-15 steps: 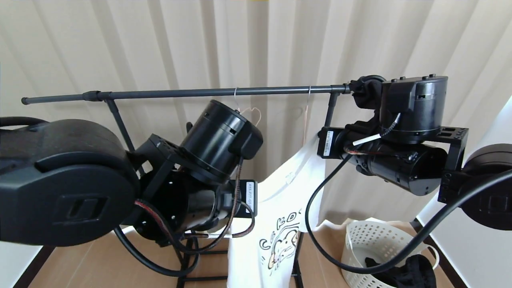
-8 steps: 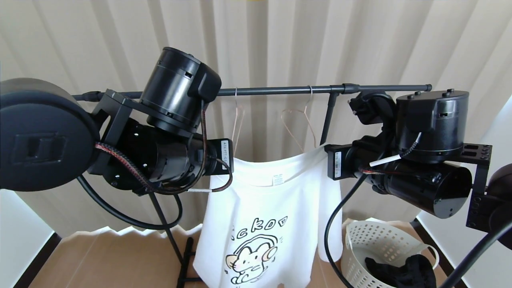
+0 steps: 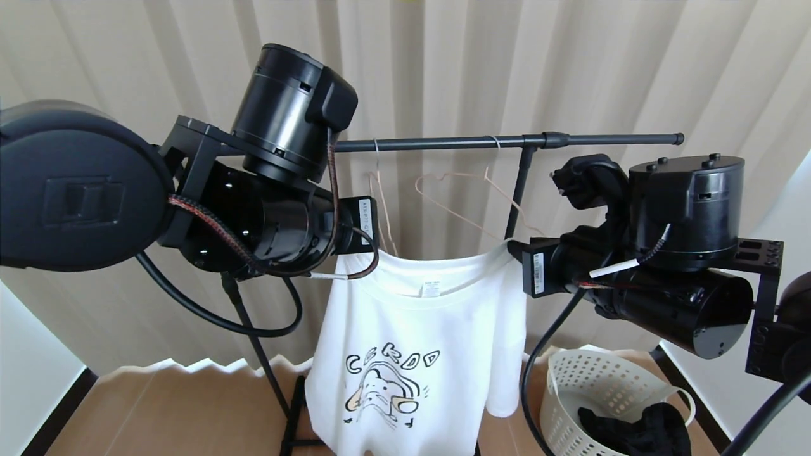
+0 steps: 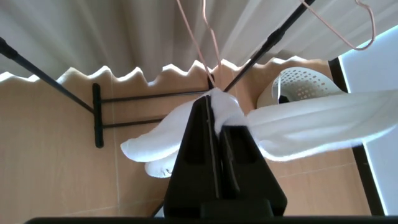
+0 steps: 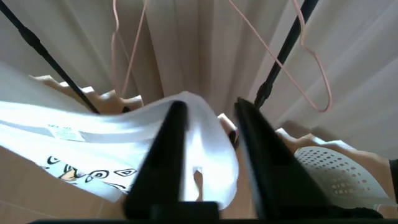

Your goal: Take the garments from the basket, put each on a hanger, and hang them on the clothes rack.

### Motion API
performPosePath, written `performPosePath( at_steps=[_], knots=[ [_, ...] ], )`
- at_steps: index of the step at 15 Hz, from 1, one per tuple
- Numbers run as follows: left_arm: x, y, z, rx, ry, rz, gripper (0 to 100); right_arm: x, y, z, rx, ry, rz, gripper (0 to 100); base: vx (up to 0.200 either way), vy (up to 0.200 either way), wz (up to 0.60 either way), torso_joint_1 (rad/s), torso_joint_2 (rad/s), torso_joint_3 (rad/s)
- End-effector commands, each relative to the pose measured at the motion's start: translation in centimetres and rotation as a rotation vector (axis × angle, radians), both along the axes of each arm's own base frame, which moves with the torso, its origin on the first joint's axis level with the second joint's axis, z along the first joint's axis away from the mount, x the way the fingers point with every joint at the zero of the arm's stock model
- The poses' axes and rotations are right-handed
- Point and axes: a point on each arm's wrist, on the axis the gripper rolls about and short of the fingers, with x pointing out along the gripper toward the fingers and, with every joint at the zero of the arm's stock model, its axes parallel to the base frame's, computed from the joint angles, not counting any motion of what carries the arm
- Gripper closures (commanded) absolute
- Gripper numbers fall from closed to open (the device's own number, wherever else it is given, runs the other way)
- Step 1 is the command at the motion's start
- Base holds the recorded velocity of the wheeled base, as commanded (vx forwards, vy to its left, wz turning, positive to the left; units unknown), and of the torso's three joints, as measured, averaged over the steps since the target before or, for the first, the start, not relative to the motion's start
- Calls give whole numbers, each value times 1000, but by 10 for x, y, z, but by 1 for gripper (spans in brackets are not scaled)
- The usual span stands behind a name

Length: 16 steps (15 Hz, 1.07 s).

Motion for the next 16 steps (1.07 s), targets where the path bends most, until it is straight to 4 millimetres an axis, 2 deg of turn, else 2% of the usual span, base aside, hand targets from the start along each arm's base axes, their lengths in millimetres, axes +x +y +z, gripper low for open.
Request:
performPosePath(
  at_steps=[1, 3, 4, 5, 7, 9, 11, 13, 16],
  knots=[
    [7, -6, -1, 3, -3, -2, 100, 0, 0, -5, -29, 8, 8, 0, 0, 0, 0, 0, 0, 0],
    [11, -10, 8, -19, -30, -5, 100, -9, -7, -25, -171, 38, 71, 0, 0, 0, 0, 0, 0, 0],
    [12, -12, 8, -18, -33, -8, 100, -11, -8, -29, -201, 43, 91, 0, 0, 0, 0, 0, 0, 0],
    [13, -17, 12, -27, -46, -18, 100, -22, -14, -48, -290, 90, 213, 0, 0, 0, 0, 0, 0, 0],
    [12, -19, 16, -36, -56, -25, 100, -34, -13, -54, -310, 107, 343, 0, 0, 0, 0, 0, 0, 0],
    [7, -26, 15, -36, -54, -50, 100, -47, -9, -56, -278, 102, 492, 0, 0, 0, 0, 0, 0, 0],
    [2, -30, 14, -31, -51, -66, 100, -50, -2, -55, -194, 81, 560, 0, 0, 0, 0, 0, 0, 0],
    [-2, -33, 14, -30, -50, -79, 100, -45, 10, -55, -90, 76, 541, 0, 0, 0, 0, 0, 0, 0],
    [-10, -37, 17, -35, -55, -108, 100, -32, 20, -67, -56, 65, 515, 0, 0, 0, 0, 0, 0, 0]
  ],
)
